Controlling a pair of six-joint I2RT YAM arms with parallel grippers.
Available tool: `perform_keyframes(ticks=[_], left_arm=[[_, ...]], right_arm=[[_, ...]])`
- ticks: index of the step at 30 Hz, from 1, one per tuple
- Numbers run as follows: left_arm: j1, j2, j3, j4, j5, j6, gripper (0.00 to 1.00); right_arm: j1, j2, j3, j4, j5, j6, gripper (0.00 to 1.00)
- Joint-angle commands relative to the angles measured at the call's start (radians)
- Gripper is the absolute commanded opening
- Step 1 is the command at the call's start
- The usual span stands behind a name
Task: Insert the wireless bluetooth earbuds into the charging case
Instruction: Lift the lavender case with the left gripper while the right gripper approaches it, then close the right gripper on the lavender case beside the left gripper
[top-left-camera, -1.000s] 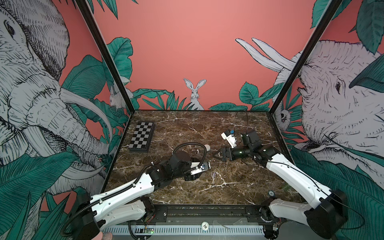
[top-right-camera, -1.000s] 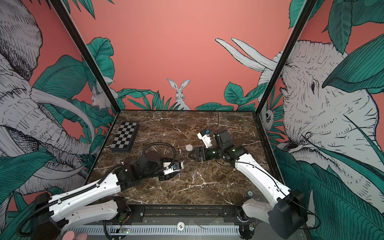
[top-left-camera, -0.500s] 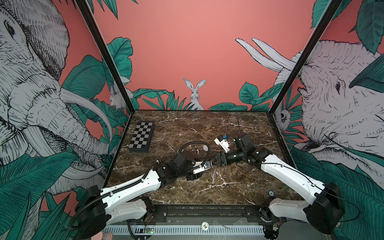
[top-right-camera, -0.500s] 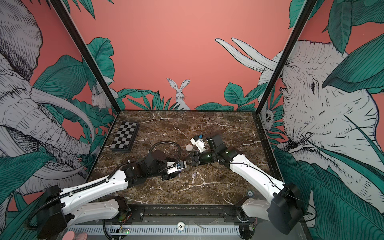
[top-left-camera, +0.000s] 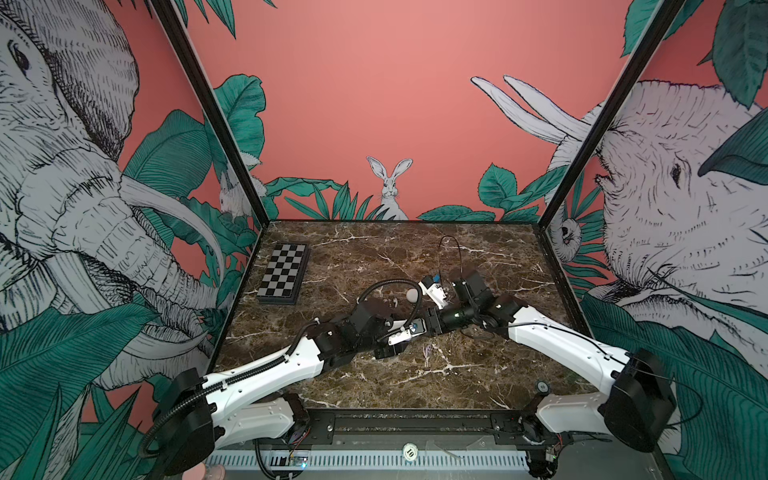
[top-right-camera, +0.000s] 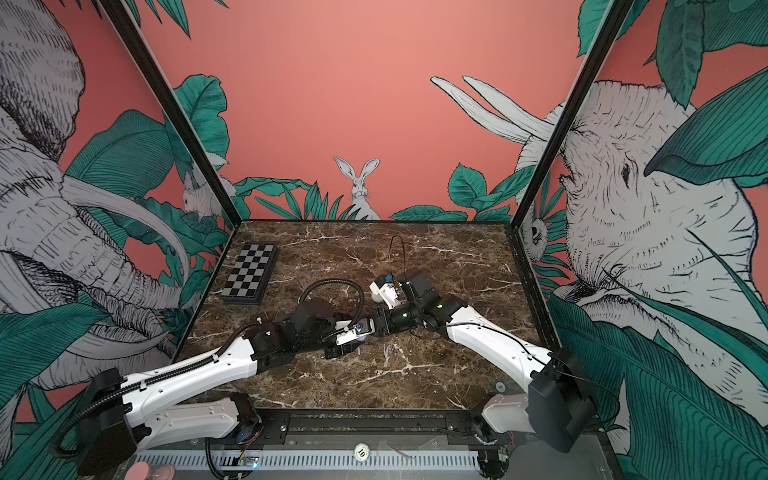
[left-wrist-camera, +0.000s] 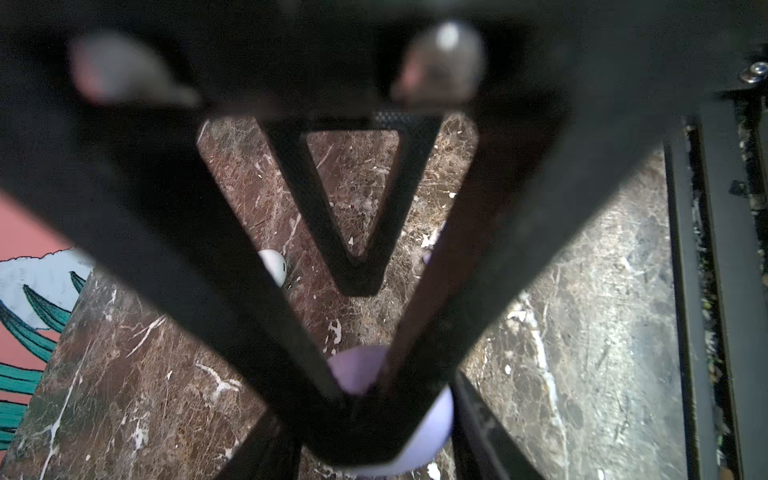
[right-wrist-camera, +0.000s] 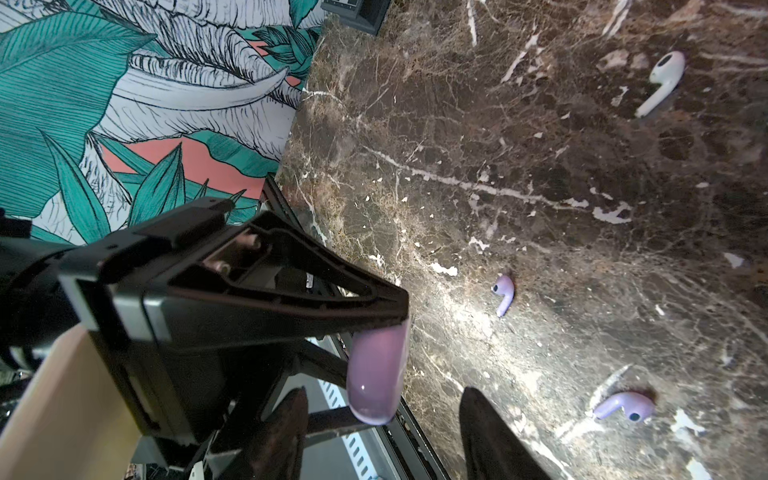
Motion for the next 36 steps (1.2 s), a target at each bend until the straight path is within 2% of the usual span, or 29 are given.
perform_keyframes(ticks=[1, 5, 8, 22, 33, 36], left_arm=[[0.001, 0.001, 0.032, -0.020, 0.021, -0.005, 0.00], [0.001, 0.009, 0.035, -0.025, 0.020, -0.005, 0.00], [0.001, 0.012, 0.036, -0.027, 0.018, -0.006, 0.00], [0.001, 0.047, 0.057, -0.058, 0.006, -0.003, 0.00], [0.001, 0.065, 0.064, -0.066, 0.002, -0.003, 0.00], [0.001, 0.065, 0.054, -0.038, -0.036, -0.003, 0.00]], right_arm=[[0.014, 0.009, -0.001, 0.049, 0.022, 0.009, 0.55], [0.016, 0.027, 0.003, 0.049, 0.043, 0.014, 0.52], [0.022, 0.048, 0.005, 0.061, 0.037, 0.023, 0.45], [0.063, 0.095, 0.016, 0.089, 0.048, 0.052, 0.38], [0.070, 0.096, 0.011, 0.095, 0.042, 0.056, 0.28], [0.076, 0.103, 0.006, 0.111, 0.043, 0.068, 0.26]])
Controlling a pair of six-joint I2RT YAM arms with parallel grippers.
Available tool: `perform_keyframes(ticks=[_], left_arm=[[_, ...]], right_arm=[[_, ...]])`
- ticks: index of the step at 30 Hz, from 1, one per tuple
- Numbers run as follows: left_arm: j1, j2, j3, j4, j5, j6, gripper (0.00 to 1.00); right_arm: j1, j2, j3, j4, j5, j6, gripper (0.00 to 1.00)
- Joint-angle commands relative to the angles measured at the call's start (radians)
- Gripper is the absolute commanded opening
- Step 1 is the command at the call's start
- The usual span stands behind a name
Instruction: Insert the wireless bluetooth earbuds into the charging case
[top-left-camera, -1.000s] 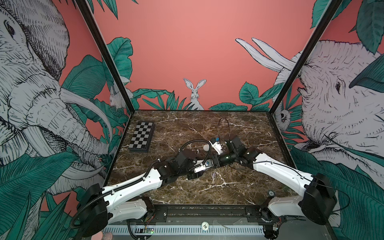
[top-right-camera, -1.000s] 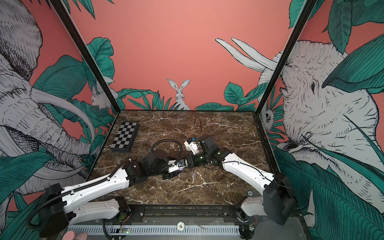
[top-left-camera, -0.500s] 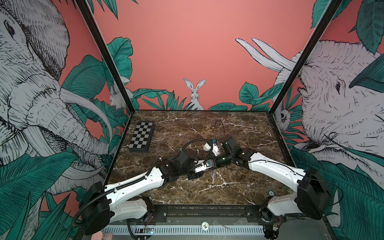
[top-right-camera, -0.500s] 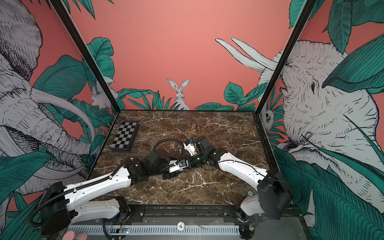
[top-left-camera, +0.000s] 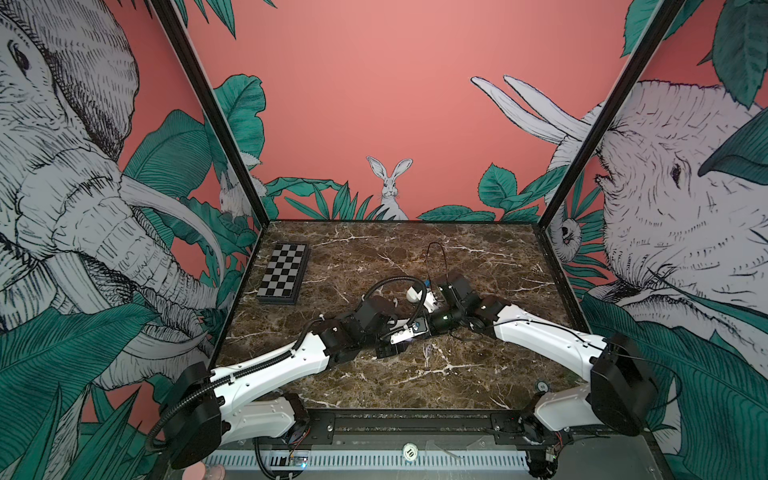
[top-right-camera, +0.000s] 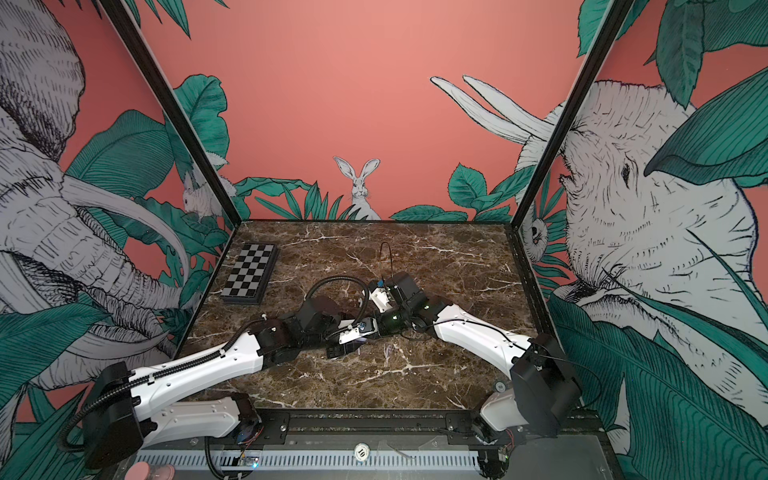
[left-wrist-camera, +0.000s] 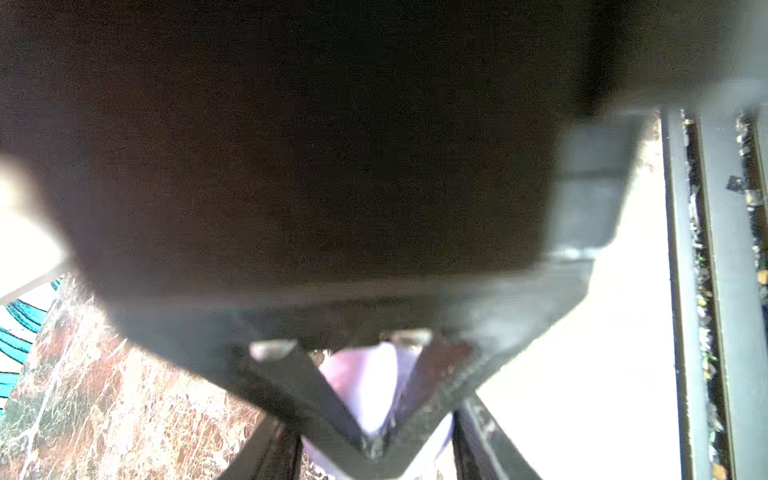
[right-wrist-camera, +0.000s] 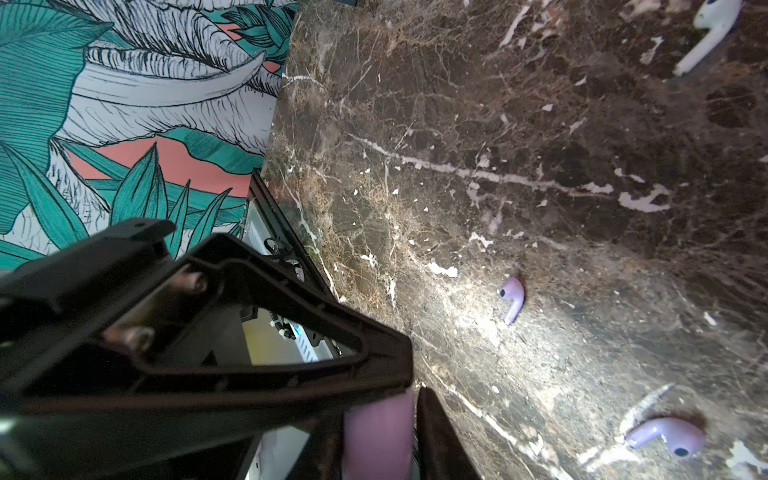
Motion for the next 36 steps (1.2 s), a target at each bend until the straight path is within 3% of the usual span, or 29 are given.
perform_keyframes(ticks=[1, 2, 3, 4, 5, 8, 14, 19, 23, 28, 32, 36], left_arm=[[-0.001, 0.016, 0.017, 0.008, -0.051, 0.002, 0.00], [-0.001, 0.015, 0.017, 0.011, -0.059, 0.001, 0.00], [-0.001, 0.015, 0.017, 0.016, -0.064, -0.001, 0.08], [-0.001, 0.012, 0.015, 0.025, -0.073, -0.009, 0.25], [-0.001, 0.010, 0.011, 0.034, -0.078, -0.018, 0.34], [-0.001, 0.003, 0.008, 0.042, -0.073, -0.022, 0.48], [-0.001, -0.049, -0.006, 0.051, -0.026, -0.023, 0.64], [-0.001, -0.125, 0.004, 0.004, 0.048, -0.049, 0.86], [-0.001, -0.185, 0.063, -0.113, 0.091, -0.093, 0.92], [0.000, -0.257, 0.143, -0.274, 0.141, -0.170, 0.92], [0.013, -0.311, 0.154, -0.304, 0.207, -0.239, 0.93], [0.134, -0.348, 0.158, -0.302, 0.397, -0.320, 0.93]], right_arm=[[0.030, 0.013, 0.006, 0.045, 0.017, 0.004, 0.24], [0.032, 0.014, 0.007, 0.046, 0.016, 0.004, 0.22], [0.036, 0.016, 0.007, 0.048, 0.016, 0.004, 0.18], [0.039, 0.017, 0.007, 0.050, 0.017, 0.006, 0.15], [0.039, 0.018, 0.009, 0.051, 0.016, 0.007, 0.11], [0.040, 0.012, 0.015, 0.036, 0.024, -0.003, 0.00], [0.038, -0.023, 0.051, -0.056, 0.063, -0.076, 0.00], [0.029, -0.063, 0.078, -0.141, 0.113, -0.147, 0.00], [0.005, -0.098, 0.101, -0.194, 0.118, -0.215, 0.00], [-0.024, -0.142, 0.118, -0.247, 0.102, -0.312, 0.00], [-0.035, -0.173, 0.129, -0.272, 0.055, -0.381, 0.00], [-0.035, -0.198, 0.129, -0.259, -0.081, -0.425, 0.00]])
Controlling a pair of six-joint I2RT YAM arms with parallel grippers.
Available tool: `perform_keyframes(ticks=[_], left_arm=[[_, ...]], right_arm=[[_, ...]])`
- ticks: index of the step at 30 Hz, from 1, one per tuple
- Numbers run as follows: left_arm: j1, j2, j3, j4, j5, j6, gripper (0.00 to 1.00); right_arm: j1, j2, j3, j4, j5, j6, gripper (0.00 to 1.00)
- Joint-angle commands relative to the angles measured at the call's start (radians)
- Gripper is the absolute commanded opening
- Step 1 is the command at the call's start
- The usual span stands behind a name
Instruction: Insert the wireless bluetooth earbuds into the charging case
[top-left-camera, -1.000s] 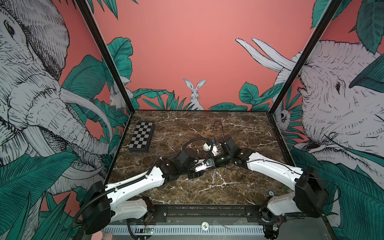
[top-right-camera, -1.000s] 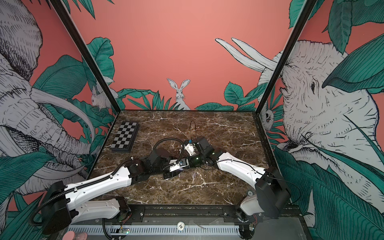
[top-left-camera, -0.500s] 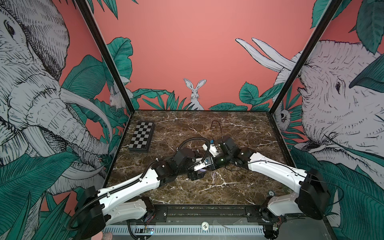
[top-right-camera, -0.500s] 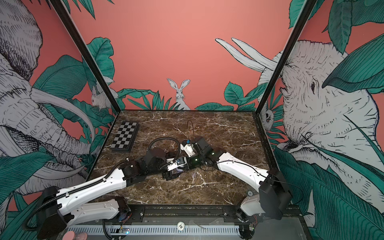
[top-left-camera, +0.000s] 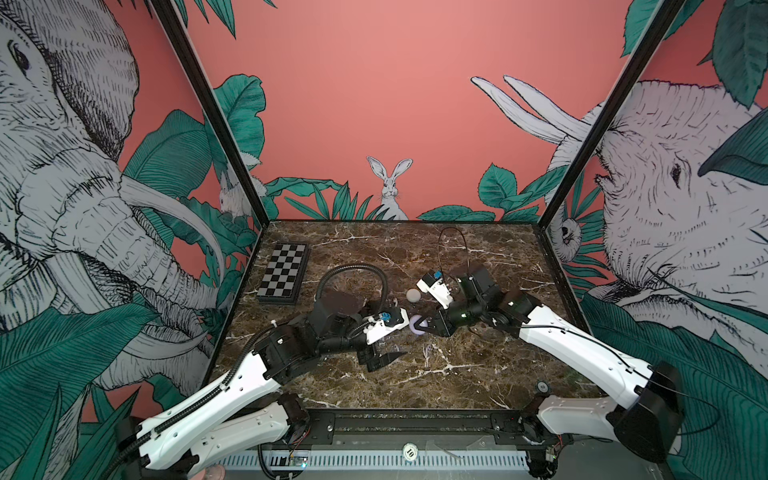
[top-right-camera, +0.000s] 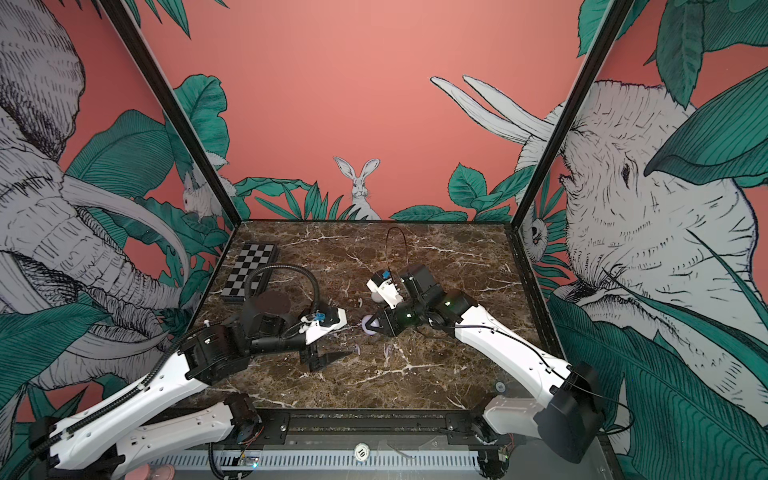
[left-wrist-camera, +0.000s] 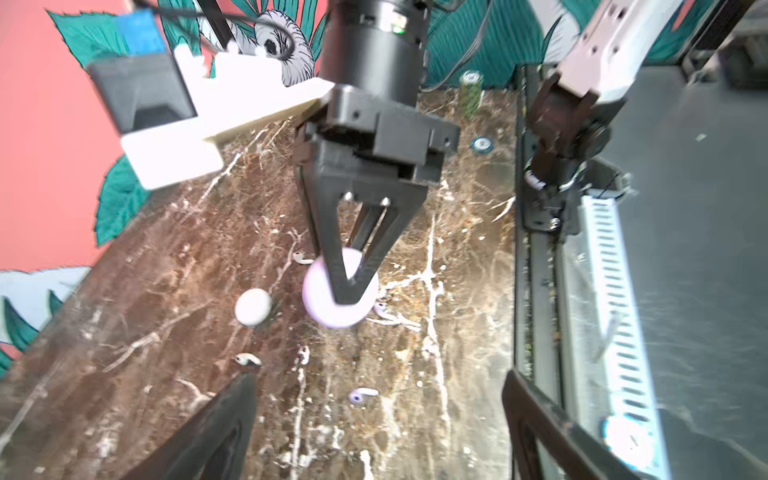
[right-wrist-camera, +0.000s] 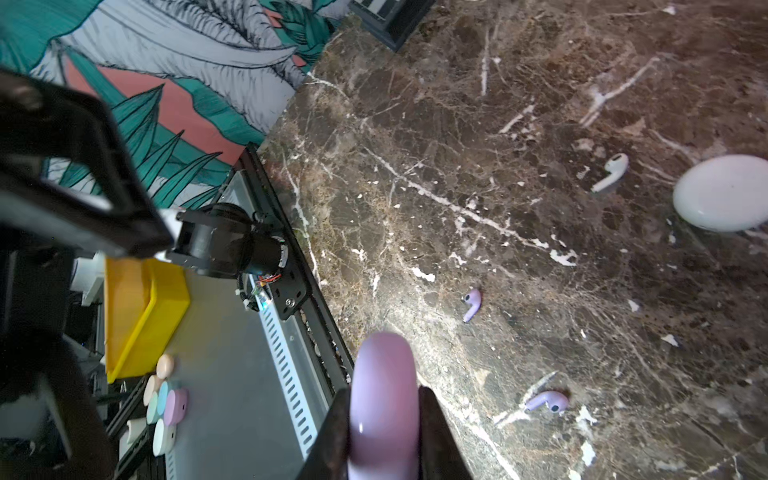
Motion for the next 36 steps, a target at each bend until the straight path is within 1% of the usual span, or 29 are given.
perform_keyframes(ticks=[1, 3, 5, 7, 12, 17, 21, 24, 26, 27, 29, 36], left_arm=[[0.109, -0.019, 0.023, -0.045, 0.231, -0.115, 0.92], [0.179, -0.015, 0.016, -0.023, 0.370, -0.163, 0.91], [0.204, -0.010, 0.004, 0.007, 0.453, -0.195, 0.91], [0.204, 0.006, -0.003, 0.017, 0.489, -0.205, 0.91], [0.204, 0.074, -0.019, 0.053, 0.577, -0.229, 0.84], [0.204, 0.125, -0.010, 0.063, 0.621, -0.228, 0.76], [0.204, 0.123, -0.014, 0.069, 0.627, -0.223, 0.70], [0.204, 0.123, -0.016, 0.070, 0.642, -0.220, 0.63], [0.204, 0.126, -0.019, 0.070, 0.652, -0.220, 0.62], [0.204, 0.130, -0.021, 0.068, 0.666, -0.219, 0.60], [0.204, 0.139, -0.019, 0.061, 0.688, -0.215, 0.53], [0.204, 0.150, -0.023, 0.050, 0.702, -0.208, 0.38]], right_arm=[[0.001, -0.036, 0.018, 0.007, -0.144, -0.076, 0.00], [0.002, -0.056, 0.014, 0.021, -0.178, -0.088, 0.00], [0.004, -0.068, 0.019, 0.022, -0.208, -0.107, 0.00], [0.006, -0.072, 0.032, 0.018, -0.226, -0.126, 0.00], [0.024, -0.044, 0.075, -0.014, -0.236, -0.164, 0.00], [0.055, -0.031, 0.114, -0.056, -0.230, -0.209, 0.00], [0.079, -0.028, 0.130, -0.093, -0.226, -0.249, 0.00], [0.089, -0.015, 0.147, -0.124, -0.227, -0.271, 0.00], [0.095, -0.006, 0.155, -0.141, -0.224, -0.282, 0.00], [0.098, -0.002, 0.156, -0.142, -0.220, -0.284, 0.00], [0.100, -0.004, 0.159, -0.140, -0.219, -0.283, 0.00], [0.104, -0.018, 0.161, -0.138, -0.231, -0.285, 0.00]])
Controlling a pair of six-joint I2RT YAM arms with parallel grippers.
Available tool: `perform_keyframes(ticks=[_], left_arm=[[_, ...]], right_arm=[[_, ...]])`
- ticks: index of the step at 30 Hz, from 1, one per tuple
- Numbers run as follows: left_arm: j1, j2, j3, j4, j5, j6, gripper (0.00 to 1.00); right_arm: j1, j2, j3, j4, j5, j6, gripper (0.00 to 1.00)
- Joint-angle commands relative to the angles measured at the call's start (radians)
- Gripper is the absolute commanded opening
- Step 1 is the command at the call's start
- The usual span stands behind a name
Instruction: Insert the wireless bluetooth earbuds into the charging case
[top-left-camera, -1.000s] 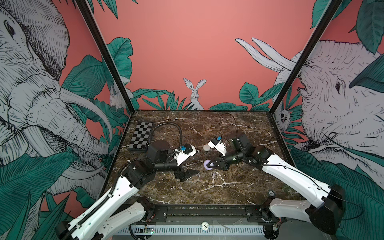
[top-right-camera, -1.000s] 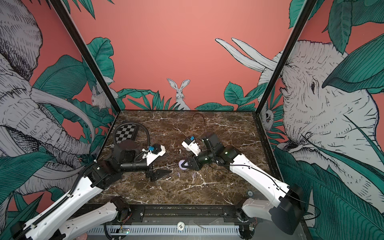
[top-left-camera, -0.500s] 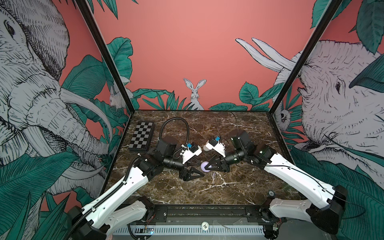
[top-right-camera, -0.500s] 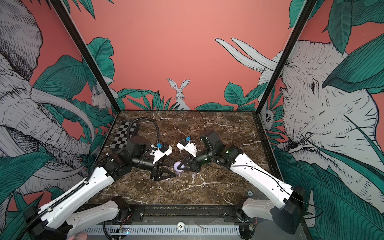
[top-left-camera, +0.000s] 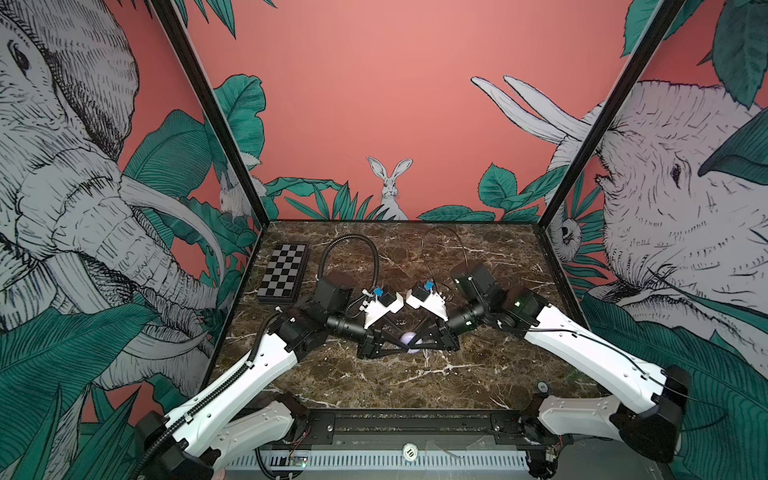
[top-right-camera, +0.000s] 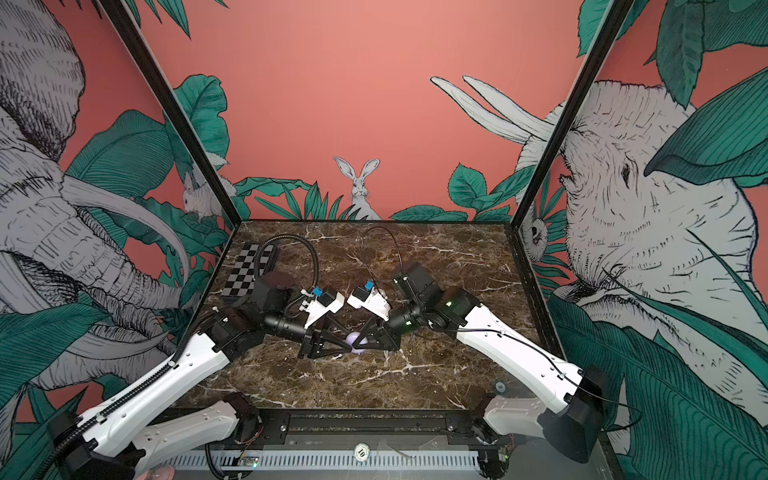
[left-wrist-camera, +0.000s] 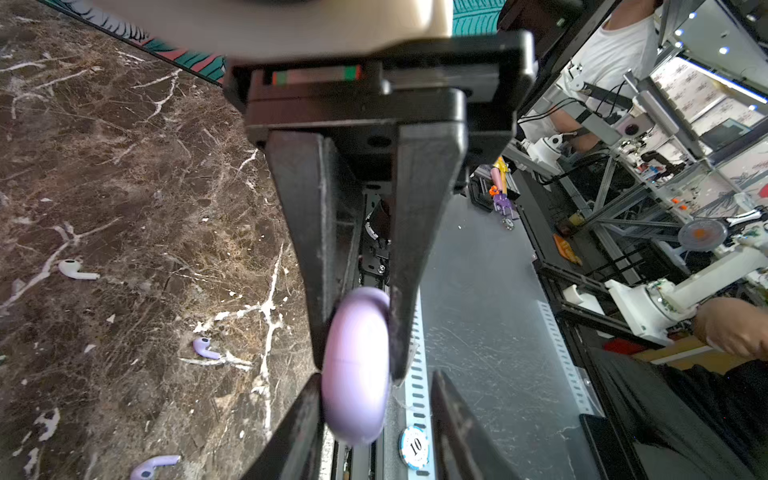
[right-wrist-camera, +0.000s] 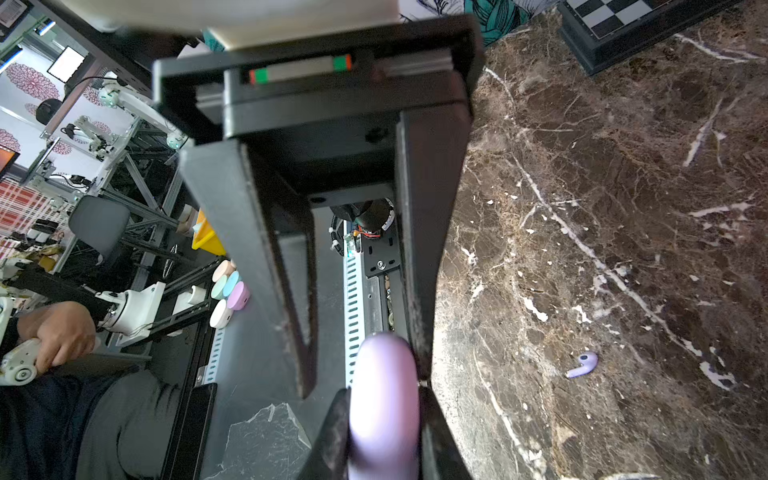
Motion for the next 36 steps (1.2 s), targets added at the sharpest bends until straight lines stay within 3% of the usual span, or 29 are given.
perform_keyframes(ticks=[1, 8, 15, 20, 23, 36], left_arm=[[0.003, 0.007, -0.007, -0.007, 0.048, 0.013, 0.36], [0.003, 0.035, -0.001, -0.011, 0.058, 0.013, 0.30], [0.003, 0.038, 0.006, -0.015, 0.066, 0.011, 0.26], [0.003, 0.043, 0.003, -0.015, 0.069, 0.011, 0.31], [0.003, 0.034, 0.000, -0.017, 0.056, 0.013, 0.44], [0.003, 0.008, -0.007, -0.021, 0.067, 0.031, 0.40]], right_arm=[[0.009, -0.014, 0.025, 0.007, -0.016, -0.020, 0.00], [0.016, -0.037, 0.034, 0.006, -0.002, -0.021, 0.00], [0.027, -0.038, 0.036, 0.021, 0.085, 0.002, 0.00], [0.042, -0.036, 0.047, 0.020, 0.173, 0.002, 0.00], [0.044, -0.052, 0.047, 0.025, 0.204, -0.006, 0.00], [0.045, -0.047, 0.054, 0.015, 0.117, -0.025, 0.00]])
